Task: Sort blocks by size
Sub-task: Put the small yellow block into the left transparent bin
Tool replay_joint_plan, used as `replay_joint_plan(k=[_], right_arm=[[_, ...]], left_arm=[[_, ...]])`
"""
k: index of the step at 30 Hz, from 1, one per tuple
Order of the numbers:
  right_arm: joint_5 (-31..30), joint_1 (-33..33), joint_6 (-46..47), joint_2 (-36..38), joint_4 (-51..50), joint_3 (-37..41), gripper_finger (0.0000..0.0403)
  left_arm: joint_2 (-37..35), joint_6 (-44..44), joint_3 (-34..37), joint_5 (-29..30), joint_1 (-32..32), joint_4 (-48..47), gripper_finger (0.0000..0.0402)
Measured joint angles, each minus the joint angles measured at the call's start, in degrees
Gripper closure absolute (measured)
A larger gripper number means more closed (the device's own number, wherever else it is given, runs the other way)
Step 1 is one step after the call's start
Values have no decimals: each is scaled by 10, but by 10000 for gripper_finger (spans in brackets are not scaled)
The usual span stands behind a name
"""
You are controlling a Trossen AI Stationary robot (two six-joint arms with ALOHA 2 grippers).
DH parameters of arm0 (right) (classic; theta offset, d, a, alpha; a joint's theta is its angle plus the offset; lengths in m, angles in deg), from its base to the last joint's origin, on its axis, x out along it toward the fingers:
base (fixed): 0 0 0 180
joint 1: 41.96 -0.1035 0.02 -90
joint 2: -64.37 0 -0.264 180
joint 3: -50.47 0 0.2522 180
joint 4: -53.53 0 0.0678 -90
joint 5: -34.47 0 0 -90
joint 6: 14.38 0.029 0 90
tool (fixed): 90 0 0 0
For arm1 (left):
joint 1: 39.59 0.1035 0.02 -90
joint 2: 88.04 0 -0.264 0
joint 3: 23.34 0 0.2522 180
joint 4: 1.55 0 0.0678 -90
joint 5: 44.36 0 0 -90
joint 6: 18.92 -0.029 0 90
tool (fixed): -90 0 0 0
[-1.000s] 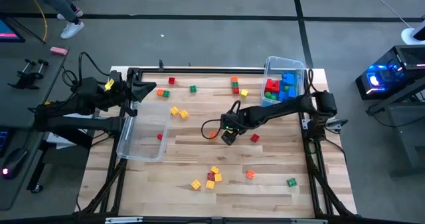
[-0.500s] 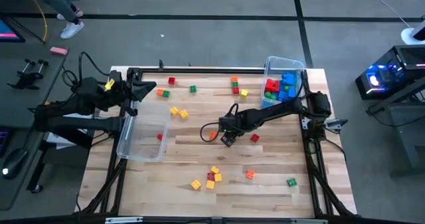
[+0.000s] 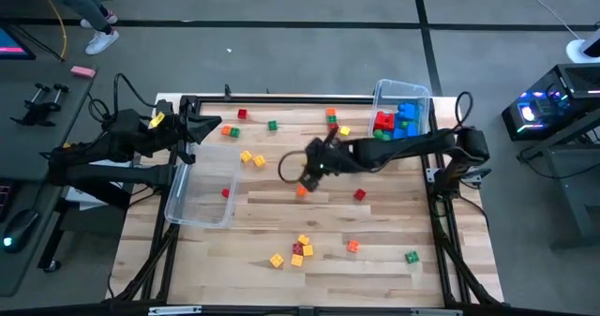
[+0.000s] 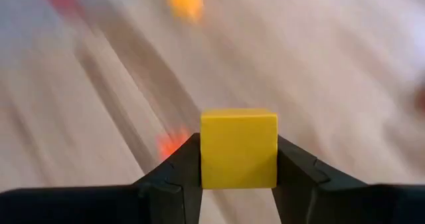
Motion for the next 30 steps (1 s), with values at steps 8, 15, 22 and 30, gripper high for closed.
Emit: replay_joint_plan(k=[8, 15, 22, 30], right_arm=[[-11, 3, -56, -77, 175, -122, 275], [32, -8, -68, -229, 274, -261, 275], [94, 0, -106, -340, 285, -449, 274], [132, 8, -105, -408, 231, -574, 134]], left_arm=[[0, 1, 0, 0, 0, 2, 401], [0, 15, 0, 0, 0, 4, 401], [0, 16, 0, 0, 0, 6, 401], [0, 16, 0, 0, 0, 6, 402]])
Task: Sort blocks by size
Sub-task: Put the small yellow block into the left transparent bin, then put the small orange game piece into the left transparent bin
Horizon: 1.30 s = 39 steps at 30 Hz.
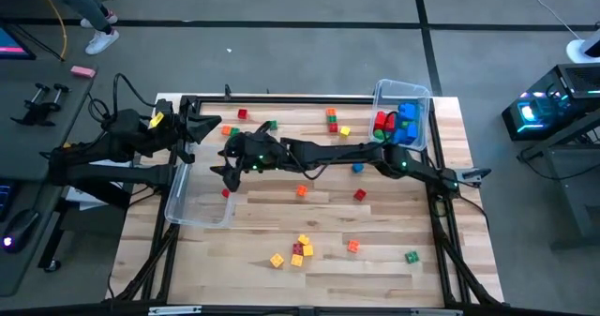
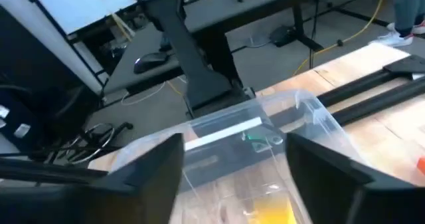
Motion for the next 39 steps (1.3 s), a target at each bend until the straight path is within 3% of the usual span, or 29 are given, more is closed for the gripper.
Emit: replay_joint_plan(k=[5, 12, 17, 22, 27, 32, 39], right_arm=[[27, 9, -41, 25, -68, 7, 96], [35, 2, -150, 105, -378, 7, 93], [35, -36, -194, 107, -571, 19, 92], [47, -69, -161, 117, -503, 161, 92], [9, -71, -60, 117, -439, 267, 91], [-42, -64, -25, 118, -426, 280, 91], [-47, -43, -41, 123, -474, 280, 91]], left_arm=[[0, 0, 0, 0, 0, -1, 401], [0, 0, 0, 0, 0, -5, 402], [0, 0, 0, 0, 0, -5, 401], [0, 0, 0, 0, 0, -5, 402], [0, 0, 0, 0, -1, -18, 402], [0, 0, 0, 0, -1, -18, 402], [0, 0, 0, 0, -1, -18, 402]])
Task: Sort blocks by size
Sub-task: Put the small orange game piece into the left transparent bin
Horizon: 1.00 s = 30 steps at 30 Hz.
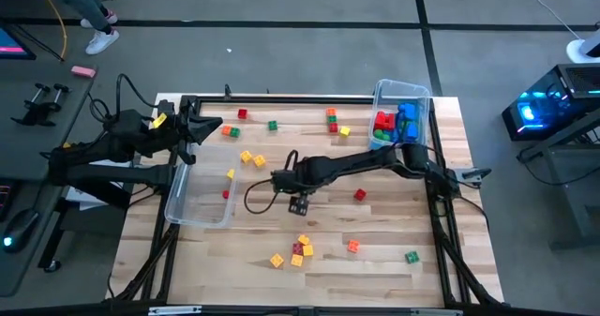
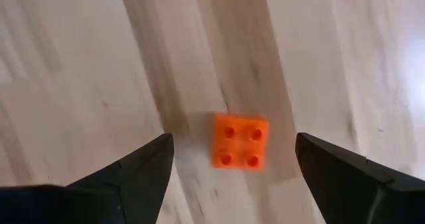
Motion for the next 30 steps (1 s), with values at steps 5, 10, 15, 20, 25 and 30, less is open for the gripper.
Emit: replay_joint_plan(k=[5, 10, 15, 20, 25, 30], right_arm=[[-5, 2, -32, 66, 31, 54, 91], [37, 24, 12, 171, 154, 210, 91], [50, 24, 76, 199, 274, 272, 91], [33, 17, 62, 155, 283, 264, 91], [14, 18, 54, 124, 291, 261, 91], [24, 18, 44, 102, 307, 261, 91]], left_arm=[[0, 0, 0, 0, 0, 1, 402], [0, 0, 0, 1, 1, 1, 402], [0, -6, 0, 4, 1, 1, 402], [0, -6, 0, 12, 1, 1, 401], [0, -6, 0, 17, 1, 0, 402], [0, -5, 0, 17, 1, 0, 402]])
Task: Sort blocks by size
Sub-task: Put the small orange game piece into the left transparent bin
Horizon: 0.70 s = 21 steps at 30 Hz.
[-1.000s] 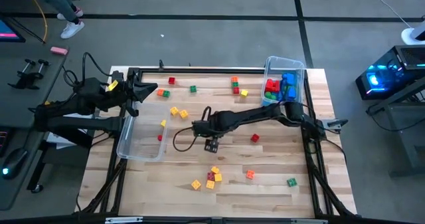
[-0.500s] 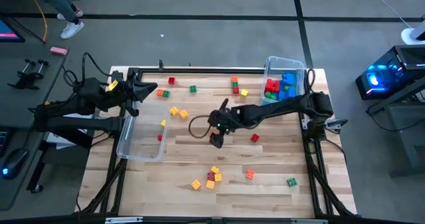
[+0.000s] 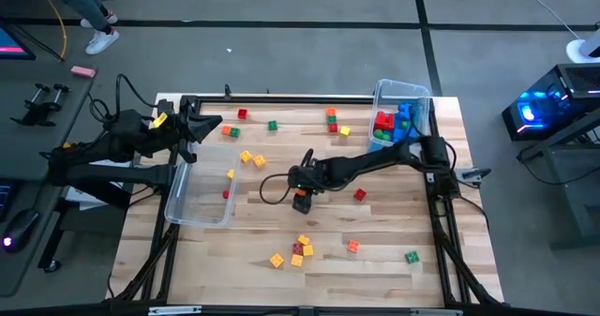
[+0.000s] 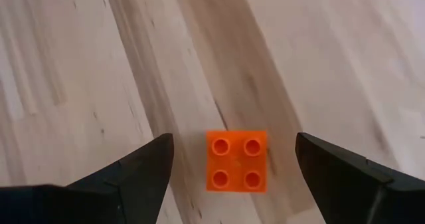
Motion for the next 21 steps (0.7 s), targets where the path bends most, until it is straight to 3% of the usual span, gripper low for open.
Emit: replay_joint_plan(k=[8, 11, 13, 16, 21], right_arm=[[-22, -8, -4, -18, -8, 1, 104], [-34, -8, 1, -18, -3, 1, 152], [-34, -8, 1, -18, -5, -2, 205], [-30, -6, -6, -17, -15, -18, 277], [-18, 1, -54, -3, -14, -110, 271]], left_arm=[[0, 5, 0, 0, 0, 0, 401], [0, 6, 0, 0, 0, 0, 401], [0, 16, 0, 0, 0, 9, 402], [0, 66, 0, -3, 0, 71, 402], [0, 77, 0, -59, 0, 273, 402]])
